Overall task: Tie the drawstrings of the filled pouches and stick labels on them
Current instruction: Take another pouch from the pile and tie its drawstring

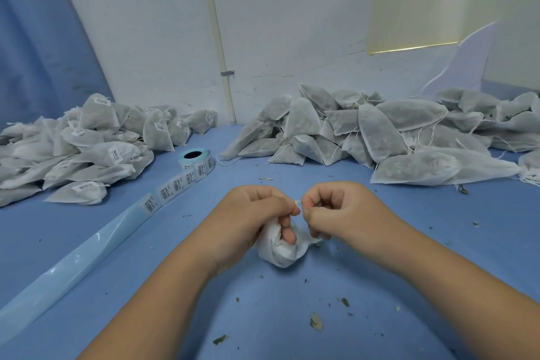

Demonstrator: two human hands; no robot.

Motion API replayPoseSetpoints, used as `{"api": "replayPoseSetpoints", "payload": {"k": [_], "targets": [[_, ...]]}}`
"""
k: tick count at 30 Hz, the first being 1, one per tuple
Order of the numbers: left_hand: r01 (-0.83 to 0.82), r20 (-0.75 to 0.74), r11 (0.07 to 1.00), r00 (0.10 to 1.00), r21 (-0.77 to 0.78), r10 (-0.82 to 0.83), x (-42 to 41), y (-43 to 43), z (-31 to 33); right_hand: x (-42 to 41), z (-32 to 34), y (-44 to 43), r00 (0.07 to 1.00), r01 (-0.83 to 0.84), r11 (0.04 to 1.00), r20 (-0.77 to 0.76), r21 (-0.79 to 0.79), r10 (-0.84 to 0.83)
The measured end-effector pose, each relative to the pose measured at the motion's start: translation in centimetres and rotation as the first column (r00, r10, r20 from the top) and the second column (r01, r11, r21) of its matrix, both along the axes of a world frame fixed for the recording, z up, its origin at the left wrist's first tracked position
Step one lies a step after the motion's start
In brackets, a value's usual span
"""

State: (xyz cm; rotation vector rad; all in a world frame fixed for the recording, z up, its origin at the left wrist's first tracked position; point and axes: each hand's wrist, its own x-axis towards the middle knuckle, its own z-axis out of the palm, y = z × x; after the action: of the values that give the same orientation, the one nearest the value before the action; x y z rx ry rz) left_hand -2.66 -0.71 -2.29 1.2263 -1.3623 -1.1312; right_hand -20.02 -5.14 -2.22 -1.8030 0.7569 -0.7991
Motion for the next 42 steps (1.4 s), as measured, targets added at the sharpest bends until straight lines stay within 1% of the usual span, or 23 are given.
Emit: {"api": "replayPoseSetpoints", "payload": {"k": [1,3,8,11,15,18,22,29,33,42], "targets": [[-0.038,0.014,0.999,0.999,-0.017,0.038,0.16,-0.06,-0.06,-0.07,0.06,-0.02,1.000,-0.009,1.000,0.002,0.003,0.009],[-0.084,-0.007,0.996,0.996,-0.034,0.083,0.62,-0.15,-0.10,-0.14,0.10,-0.09,1.000,-0.005,1.000,0.022,0.006,0.005],[-0.006,-0.121,0.998,0.993,-0.057,-0.001,0.60,0.02,0.12,-0.07,-0.26,-0.36,0.996,0.043,0.999,0.072,-0.006,-0.042],[0.043,-0.137,0.998,0.989,-0.044,-0.048,0.13,0.11,0.03,0.08,-0.33,-0.20,0.995,0.012,1.000,0.101,-0.004,-0.012],[0.052,-0.149,0.998,0.987,-0.038,-0.057,0.05,0.13,0.04,0.20,-0.35,-0.01,0.993,-0.009,1.000,0.121,0.000,0.008],[0.054,-0.146,0.998,0.988,-0.030,-0.058,0.16,0.07,-0.07,0.20,-0.23,-0.01,0.992,0.010,1.000,0.126,0.008,-0.011],[0.087,-0.135,0.996,0.987,-0.008,-0.087,0.37,0.04,-0.13,0.11,-0.05,0.10,0.992,-0.023,1.000,0.126,0.019,0.021],[0.168,-0.107,0.985,0.981,0.042,-0.163,0.78,0.17,-0.17,-0.11,0.03,0.22,0.995,-0.100,0.994,0.037,0.053,0.098],[0.180,-0.098,0.982,0.980,0.054,-0.174,0.86,0.13,-0.24,-0.03,-0.02,0.14,0.993,-0.115,0.992,0.029,0.051,0.113],[0.159,-0.023,0.987,0.987,0.034,-0.158,0.71,0.28,-0.24,-0.04,-0.20,-0.05,0.995,-0.099,0.995,0.012,0.021,0.099]]}}
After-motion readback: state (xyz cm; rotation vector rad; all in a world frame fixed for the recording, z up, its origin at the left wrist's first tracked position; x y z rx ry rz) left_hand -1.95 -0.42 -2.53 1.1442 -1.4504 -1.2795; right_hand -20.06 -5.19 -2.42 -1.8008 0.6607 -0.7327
